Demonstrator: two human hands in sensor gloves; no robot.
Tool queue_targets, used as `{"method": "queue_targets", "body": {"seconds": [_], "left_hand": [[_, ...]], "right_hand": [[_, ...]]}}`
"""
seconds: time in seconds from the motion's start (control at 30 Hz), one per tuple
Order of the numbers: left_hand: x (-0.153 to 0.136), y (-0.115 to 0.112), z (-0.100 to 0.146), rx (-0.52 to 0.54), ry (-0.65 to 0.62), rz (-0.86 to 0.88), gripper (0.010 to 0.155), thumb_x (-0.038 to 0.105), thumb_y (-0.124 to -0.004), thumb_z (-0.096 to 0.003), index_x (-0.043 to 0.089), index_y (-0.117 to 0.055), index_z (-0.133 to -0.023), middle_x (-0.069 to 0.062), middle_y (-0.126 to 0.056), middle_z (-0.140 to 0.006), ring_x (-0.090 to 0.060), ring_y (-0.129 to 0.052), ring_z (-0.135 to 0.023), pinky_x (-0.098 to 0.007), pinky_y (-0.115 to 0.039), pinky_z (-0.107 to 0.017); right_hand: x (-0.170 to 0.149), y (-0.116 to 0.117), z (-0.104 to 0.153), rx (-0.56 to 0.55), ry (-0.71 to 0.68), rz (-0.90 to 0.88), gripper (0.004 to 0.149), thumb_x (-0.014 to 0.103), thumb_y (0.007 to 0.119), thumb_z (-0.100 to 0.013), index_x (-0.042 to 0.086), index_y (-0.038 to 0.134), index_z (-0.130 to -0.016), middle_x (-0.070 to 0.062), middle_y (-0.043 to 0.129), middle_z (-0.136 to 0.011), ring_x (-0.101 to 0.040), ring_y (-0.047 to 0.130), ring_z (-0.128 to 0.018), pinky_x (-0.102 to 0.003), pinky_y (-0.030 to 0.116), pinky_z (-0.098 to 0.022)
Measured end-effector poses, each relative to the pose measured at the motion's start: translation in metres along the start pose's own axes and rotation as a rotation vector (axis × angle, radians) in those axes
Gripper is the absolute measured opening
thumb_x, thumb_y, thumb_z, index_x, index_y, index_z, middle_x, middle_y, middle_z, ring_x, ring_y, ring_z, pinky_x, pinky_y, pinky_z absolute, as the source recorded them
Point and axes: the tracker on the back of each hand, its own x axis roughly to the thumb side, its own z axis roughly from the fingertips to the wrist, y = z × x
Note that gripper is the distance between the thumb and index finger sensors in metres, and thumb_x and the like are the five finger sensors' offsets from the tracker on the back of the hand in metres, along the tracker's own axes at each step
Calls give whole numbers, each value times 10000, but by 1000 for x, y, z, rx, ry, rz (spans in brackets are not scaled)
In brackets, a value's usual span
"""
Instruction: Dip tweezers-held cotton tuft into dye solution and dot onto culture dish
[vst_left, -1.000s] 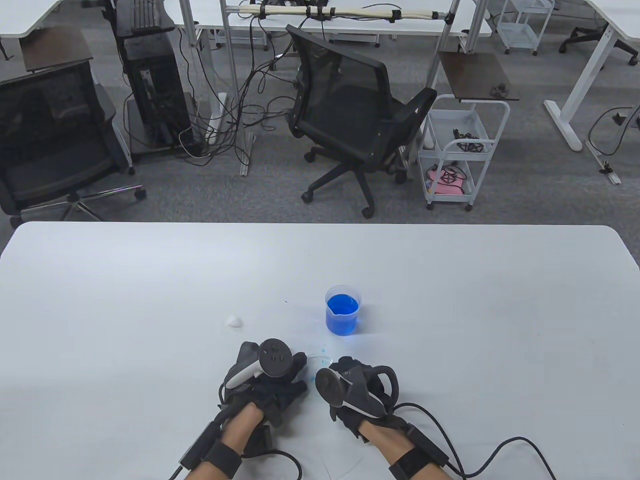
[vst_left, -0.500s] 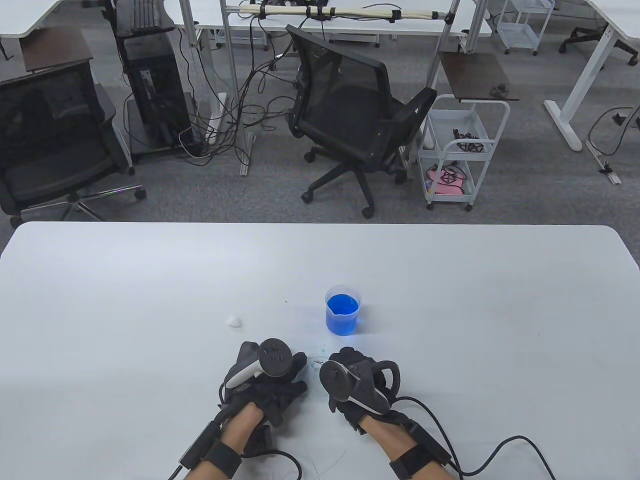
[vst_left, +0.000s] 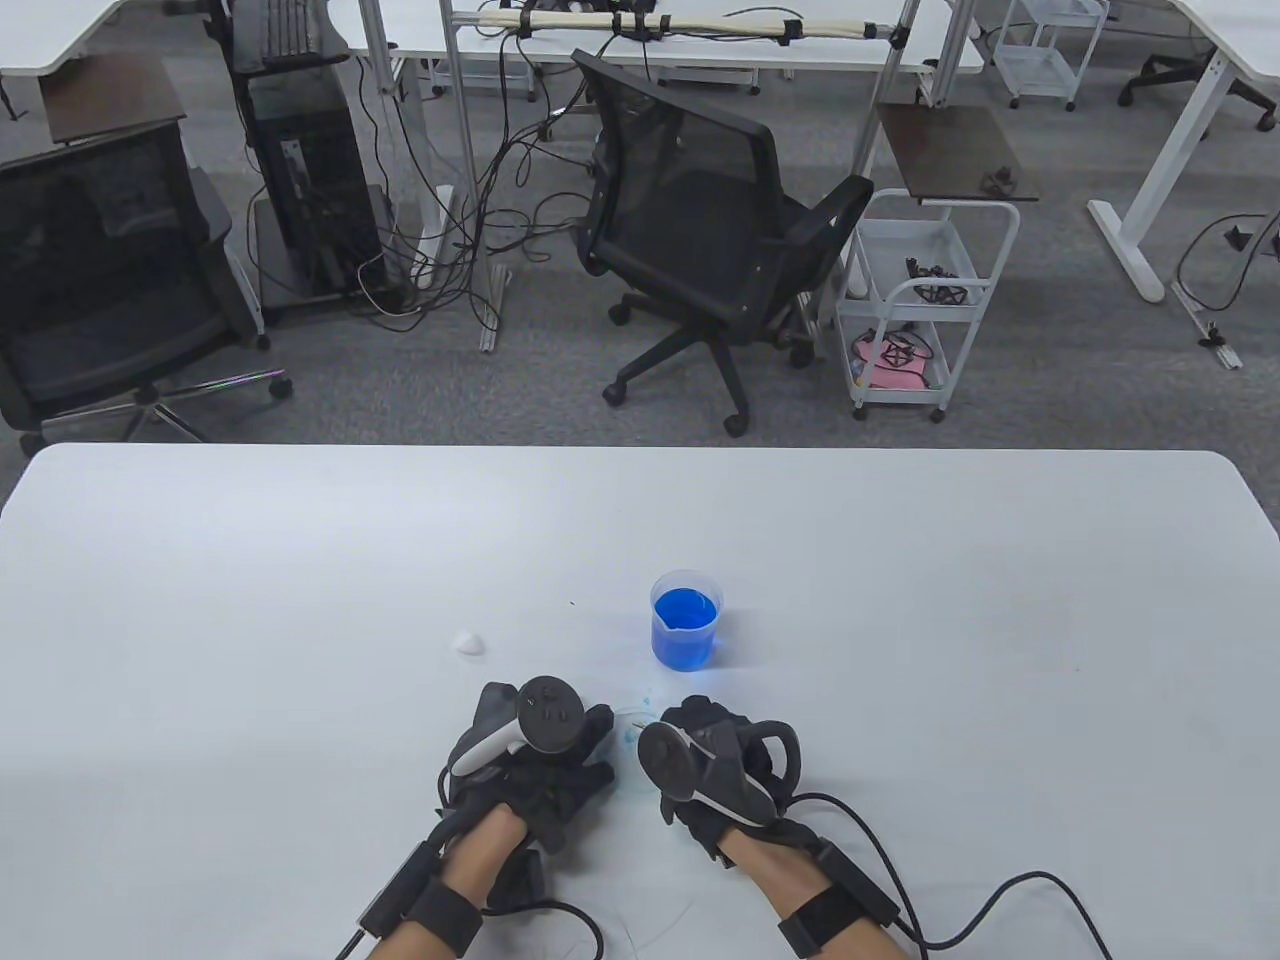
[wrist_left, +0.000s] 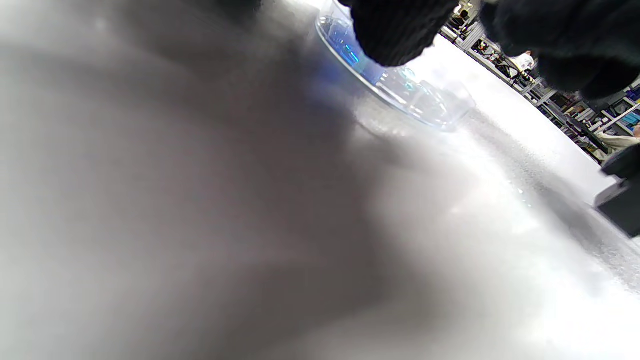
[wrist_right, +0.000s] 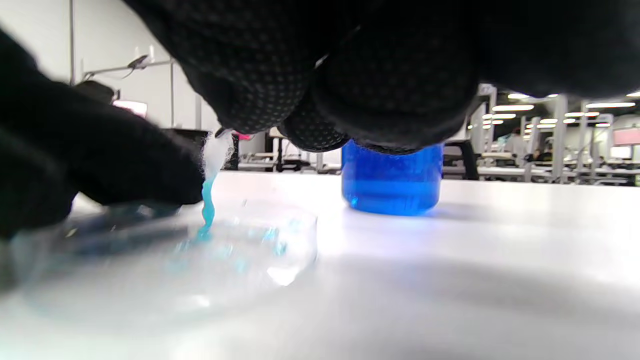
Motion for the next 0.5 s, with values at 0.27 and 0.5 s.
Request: {"method": "queue_targets", "body": {"seconds": [0.27, 0.5], "left_hand": [[0, 0, 0, -1, 3, -1, 671, 382, -687, -635, 220, -303, -1161, -285, -155, -1210, -569, -136, -1031, -775, -179, -649], [0, 0, 0, -2, 4, -2, 672, 383, -687, -635, 221, -302, -1161, -284, -154, -1211, -569, -136, -1031, -774, -179, -650]], "right_hand": [[-6, 0, 1, -1, 13, -5, 405, 292, 910, -277, 31, 1027, -564, -229, 1012, -596, -158, 1005, -243, -338, 924, -123], [1, 23, 3, 88, -15, 57, 402, 298, 906, -283, 39, 1025, -566, -222, 1015, -596, -152, 1005, -251, -332, 926, -130]]}}
